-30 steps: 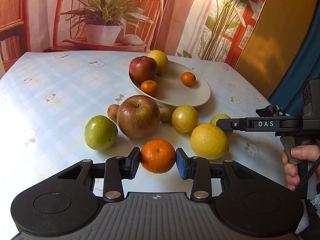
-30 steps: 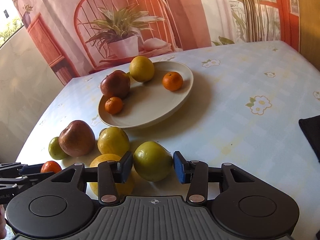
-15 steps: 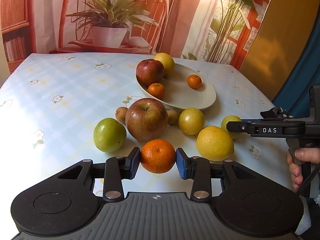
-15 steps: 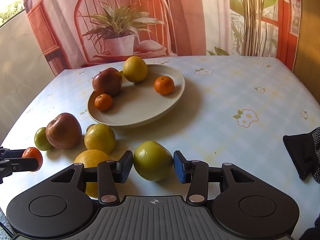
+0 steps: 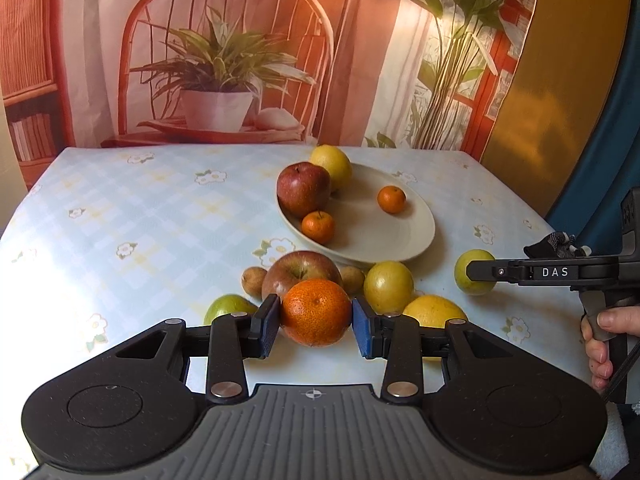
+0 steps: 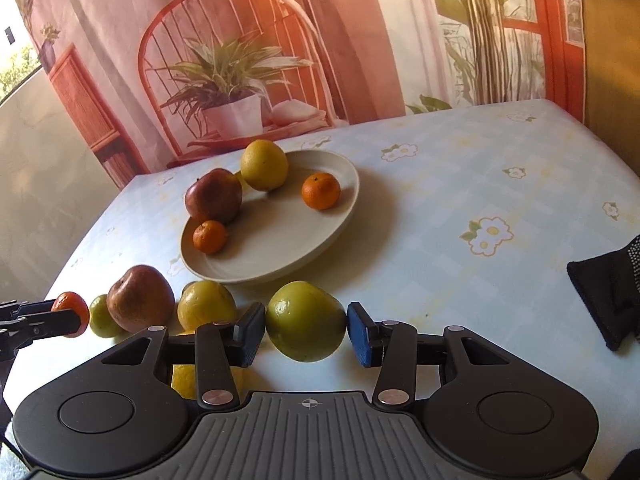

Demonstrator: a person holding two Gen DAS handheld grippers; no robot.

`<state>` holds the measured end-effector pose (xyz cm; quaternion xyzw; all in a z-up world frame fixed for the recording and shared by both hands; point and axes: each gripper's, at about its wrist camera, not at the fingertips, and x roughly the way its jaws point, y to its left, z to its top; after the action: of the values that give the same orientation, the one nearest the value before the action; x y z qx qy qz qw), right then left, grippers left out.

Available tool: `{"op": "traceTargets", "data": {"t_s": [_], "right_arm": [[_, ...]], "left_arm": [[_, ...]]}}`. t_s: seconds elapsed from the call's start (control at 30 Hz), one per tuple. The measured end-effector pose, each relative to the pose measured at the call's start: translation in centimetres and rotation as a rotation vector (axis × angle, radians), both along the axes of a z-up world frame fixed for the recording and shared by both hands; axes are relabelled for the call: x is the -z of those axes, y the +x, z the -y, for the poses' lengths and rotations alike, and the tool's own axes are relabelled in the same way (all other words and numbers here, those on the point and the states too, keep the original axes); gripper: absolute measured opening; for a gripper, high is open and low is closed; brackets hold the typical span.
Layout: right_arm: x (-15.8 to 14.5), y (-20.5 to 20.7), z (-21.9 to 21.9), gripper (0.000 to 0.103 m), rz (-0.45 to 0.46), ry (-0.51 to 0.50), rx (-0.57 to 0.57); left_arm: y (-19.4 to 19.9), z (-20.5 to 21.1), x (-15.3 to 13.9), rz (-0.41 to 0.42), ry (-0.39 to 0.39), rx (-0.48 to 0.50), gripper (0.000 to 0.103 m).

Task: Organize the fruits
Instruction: 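Carry the tangerine and the lime onto the cream plate and open both tools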

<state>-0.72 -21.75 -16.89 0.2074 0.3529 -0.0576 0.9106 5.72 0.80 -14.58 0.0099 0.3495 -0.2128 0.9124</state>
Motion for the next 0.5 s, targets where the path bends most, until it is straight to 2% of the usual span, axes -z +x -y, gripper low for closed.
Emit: {"op": "traceTargets", "data": {"t_s": [0.27, 0.5], "right_arm": [[-3.0, 1.6, 1.9, 0.041, 0.058, -0.056, -0.017], [-4.6, 4.9, 3.7, 0.041, 0.083, -0.113, -0.058]], "left_arm": [[2.3, 0.7, -3.0, 0.078, 0.011, 0.020, 0.041], [5.7, 3.1, -5.3, 0.139, 0.016, 0.078, 0.041]]}}
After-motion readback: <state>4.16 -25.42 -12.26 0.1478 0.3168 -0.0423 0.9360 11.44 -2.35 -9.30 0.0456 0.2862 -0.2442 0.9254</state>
